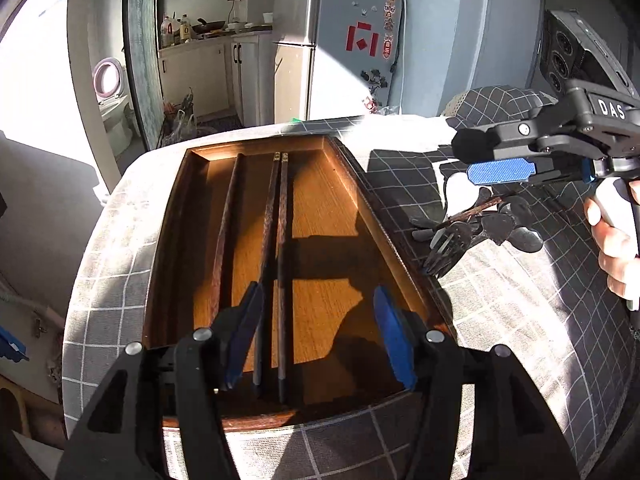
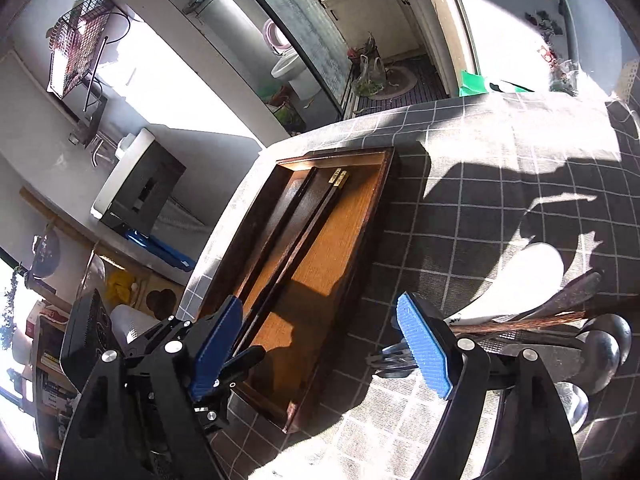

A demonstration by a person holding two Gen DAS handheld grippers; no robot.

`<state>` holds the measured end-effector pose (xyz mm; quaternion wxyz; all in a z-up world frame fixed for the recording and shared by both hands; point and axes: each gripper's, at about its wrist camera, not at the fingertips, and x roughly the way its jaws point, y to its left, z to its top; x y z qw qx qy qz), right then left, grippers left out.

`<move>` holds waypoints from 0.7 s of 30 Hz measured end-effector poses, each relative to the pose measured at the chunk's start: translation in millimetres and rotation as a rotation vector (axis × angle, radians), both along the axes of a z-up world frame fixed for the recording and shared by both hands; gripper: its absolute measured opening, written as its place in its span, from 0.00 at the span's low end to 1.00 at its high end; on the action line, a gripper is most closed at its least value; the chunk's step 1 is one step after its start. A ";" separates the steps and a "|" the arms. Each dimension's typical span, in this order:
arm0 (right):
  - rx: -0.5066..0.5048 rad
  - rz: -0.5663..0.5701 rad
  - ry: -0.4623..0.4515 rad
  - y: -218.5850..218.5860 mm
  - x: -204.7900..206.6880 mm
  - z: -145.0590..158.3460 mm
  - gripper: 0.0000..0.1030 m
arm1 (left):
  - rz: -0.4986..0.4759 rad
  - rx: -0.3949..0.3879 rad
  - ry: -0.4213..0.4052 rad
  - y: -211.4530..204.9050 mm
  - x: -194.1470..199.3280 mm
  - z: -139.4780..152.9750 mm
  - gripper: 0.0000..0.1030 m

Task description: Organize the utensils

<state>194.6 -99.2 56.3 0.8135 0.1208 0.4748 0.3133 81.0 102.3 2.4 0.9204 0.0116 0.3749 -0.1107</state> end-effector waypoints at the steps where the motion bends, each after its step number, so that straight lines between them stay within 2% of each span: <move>1: 0.001 -0.031 -0.010 -20.9 -1.8 3.4 0.79 | -0.030 -0.008 -0.015 -6.2 -3.3 3.7 0.63; 2: 0.004 -0.064 -0.016 -42.3 -3.9 5.9 0.80 | -0.059 -0.015 -0.028 -13.0 -6.2 6.9 0.71; 7: 0.030 -0.155 -0.001 -118.5 -14.0 -3.0 0.80 | -0.173 -0.024 -0.071 -52.5 -8.1 12.4 0.82; 8: 0.034 -0.167 0.003 -128.3 -15.3 -6.8 0.80 | -0.191 -0.026 -0.068 -61.2 -5.7 11.9 0.82; 13: 0.049 -0.160 0.018 -149.8 -21.6 -24.4 0.60 | -0.238 -0.001 -0.039 -93.8 11.4 0.5 0.82; 16: 0.059 -0.138 0.027 -149.6 -23.6 -32.8 0.58 | -0.256 0.018 -0.025 -104.5 21.5 -8.5 0.80; 19: 0.069 -0.130 0.034 -148.3 -22.3 -38.6 0.58 | -0.278 0.018 0.022 -111.7 34.9 -18.3 0.71; 21: 0.079 -0.130 0.039 -148.4 -18.8 -42.1 0.58 | -0.282 0.045 0.039 -115.5 43.5 -25.2 0.69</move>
